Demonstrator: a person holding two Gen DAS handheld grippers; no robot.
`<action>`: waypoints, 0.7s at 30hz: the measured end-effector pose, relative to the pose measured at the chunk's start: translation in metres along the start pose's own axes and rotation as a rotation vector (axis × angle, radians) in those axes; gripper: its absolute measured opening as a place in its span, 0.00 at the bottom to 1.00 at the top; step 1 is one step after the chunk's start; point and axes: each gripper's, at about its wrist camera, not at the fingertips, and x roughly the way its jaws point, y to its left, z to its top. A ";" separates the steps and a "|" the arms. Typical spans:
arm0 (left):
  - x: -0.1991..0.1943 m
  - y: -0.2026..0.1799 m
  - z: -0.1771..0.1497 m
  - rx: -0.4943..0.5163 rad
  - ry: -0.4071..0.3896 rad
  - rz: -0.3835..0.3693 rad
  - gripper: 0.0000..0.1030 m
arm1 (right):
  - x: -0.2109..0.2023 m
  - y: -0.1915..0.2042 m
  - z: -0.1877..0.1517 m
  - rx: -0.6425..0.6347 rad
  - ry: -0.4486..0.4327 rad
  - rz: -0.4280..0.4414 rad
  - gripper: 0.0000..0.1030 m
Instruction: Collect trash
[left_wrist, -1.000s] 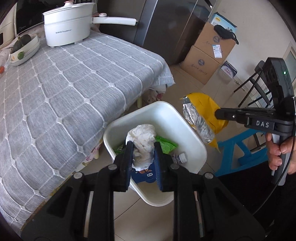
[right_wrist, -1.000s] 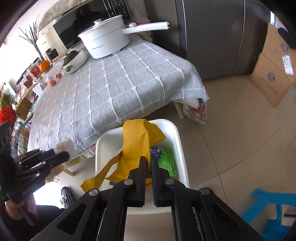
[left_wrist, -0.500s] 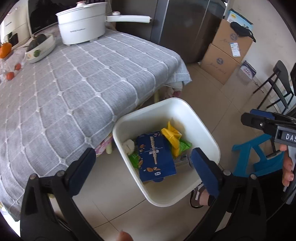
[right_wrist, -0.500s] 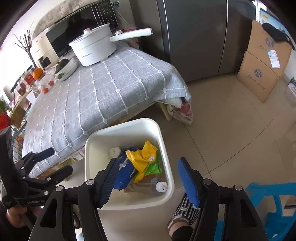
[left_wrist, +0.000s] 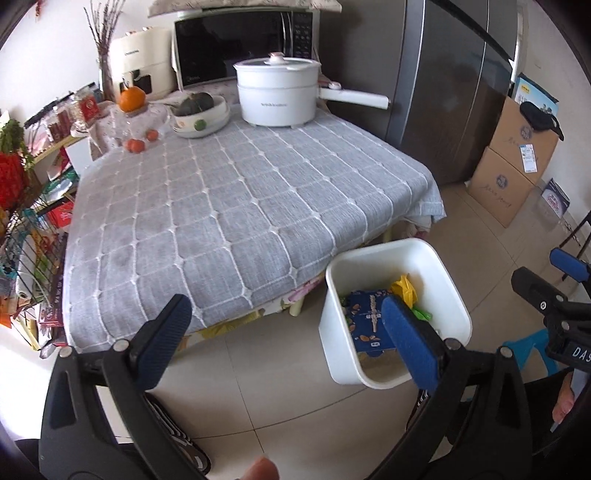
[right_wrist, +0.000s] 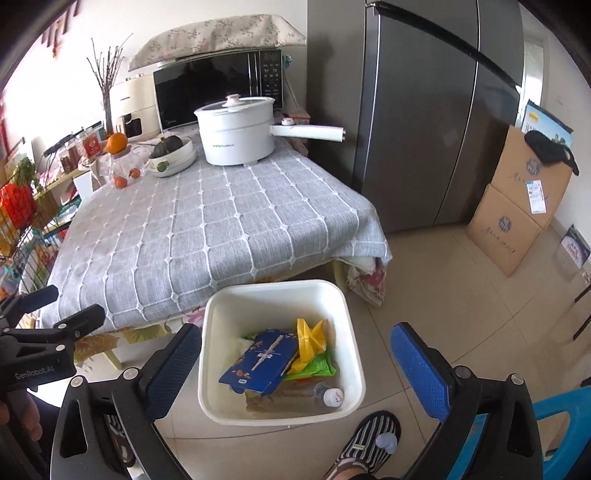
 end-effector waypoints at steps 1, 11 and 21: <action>-0.005 0.005 -0.001 -0.012 -0.014 0.012 0.99 | -0.004 0.003 0.001 -0.001 -0.013 0.001 1.00; -0.028 0.017 -0.006 0.002 -0.110 0.047 0.99 | -0.024 0.032 0.008 -0.046 -0.120 -0.017 1.00; -0.029 0.016 -0.007 0.002 -0.115 0.020 0.99 | -0.011 0.028 0.004 -0.024 -0.087 -0.030 1.00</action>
